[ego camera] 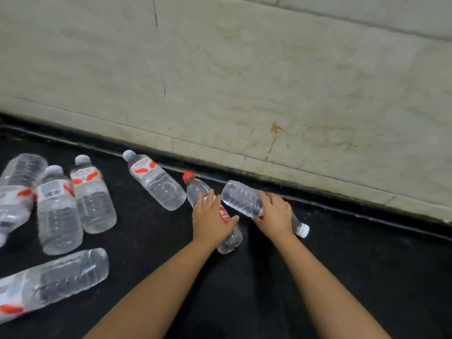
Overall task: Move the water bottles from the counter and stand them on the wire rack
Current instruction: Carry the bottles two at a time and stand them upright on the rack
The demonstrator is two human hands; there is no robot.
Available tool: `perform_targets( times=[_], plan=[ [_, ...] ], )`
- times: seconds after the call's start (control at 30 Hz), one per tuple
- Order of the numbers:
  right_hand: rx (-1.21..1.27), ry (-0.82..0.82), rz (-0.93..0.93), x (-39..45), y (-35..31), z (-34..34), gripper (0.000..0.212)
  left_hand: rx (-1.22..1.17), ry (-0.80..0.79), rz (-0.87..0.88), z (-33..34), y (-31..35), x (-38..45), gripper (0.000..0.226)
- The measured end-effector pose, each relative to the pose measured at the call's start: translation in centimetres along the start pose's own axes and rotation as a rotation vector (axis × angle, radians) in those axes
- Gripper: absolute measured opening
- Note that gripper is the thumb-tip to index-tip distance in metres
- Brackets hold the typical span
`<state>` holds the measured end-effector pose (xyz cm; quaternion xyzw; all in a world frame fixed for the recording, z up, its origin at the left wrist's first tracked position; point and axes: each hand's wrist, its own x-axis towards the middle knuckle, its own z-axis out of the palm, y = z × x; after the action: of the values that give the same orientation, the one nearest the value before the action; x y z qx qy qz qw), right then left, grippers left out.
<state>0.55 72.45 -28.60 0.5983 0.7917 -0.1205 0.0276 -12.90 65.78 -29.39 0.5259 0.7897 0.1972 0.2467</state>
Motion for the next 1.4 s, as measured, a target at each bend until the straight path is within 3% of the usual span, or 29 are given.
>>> perform_targets(
  times=[0.2, 0.4, 0.6, 0.7, 0.83, 0.97, 1.07, 1.2, 1.3, 1.4],
  plan=[
    [-0.020, -0.029, 0.068, -1.0, -0.3, 0.6, 0.068, 0.051, -0.103, 0.042, 1.0, 0.0, 1.1, 0.078],
    [0.025, -0.104, 0.063, -4.8, 2.1, 0.6, 0.070, 0.203, -0.298, 0.293, -0.1, -1.8, -0.6, 0.088],
    [-0.037, -0.216, -0.200, -9.9, 5.3, 0.4, 0.065, 0.153, -0.392, 0.453, -0.4, -3.8, -6.4, 0.117],
    [-0.118, -0.260, -0.367, -12.5, 6.1, 0.2, 0.055, 0.135, -0.411, 0.489, 0.1, -4.5, -10.4, 0.118],
    [-0.209, -0.371, -0.586, -16.8, 7.4, 0.2, 0.057, 0.107, -0.444, 0.457, 1.0, -4.6, -15.9, 0.117],
    [-0.108, -0.547, -0.592, -21.0, 8.6, 0.1, 0.054, 0.148, -0.487, 0.370, 1.6, -3.8, -20.9, 0.118],
    [0.101, -0.462, -0.524, -23.5, 9.1, 0.9, 0.049, 0.171, -0.474, 0.251, 2.2, -3.3, -23.6, 0.114],
    [0.367, 0.041, -0.271, -26.1, 8.2, 4.3, 0.040, 0.160, -0.404, 0.158, 3.0, -2.4, -25.3, 0.102],
    [0.421, 0.002, 0.105, -26.1, 6.5, 4.6, 0.066, 0.161, -0.279, 0.091, 3.8, -1.1, -25.3, 0.090],
    [0.526, -0.040, 0.262, -25.4, 5.6, 4.2, 0.083, 0.142, -0.129, 0.020, 4.4, -0.4, -24.7, 0.082]
  ],
)
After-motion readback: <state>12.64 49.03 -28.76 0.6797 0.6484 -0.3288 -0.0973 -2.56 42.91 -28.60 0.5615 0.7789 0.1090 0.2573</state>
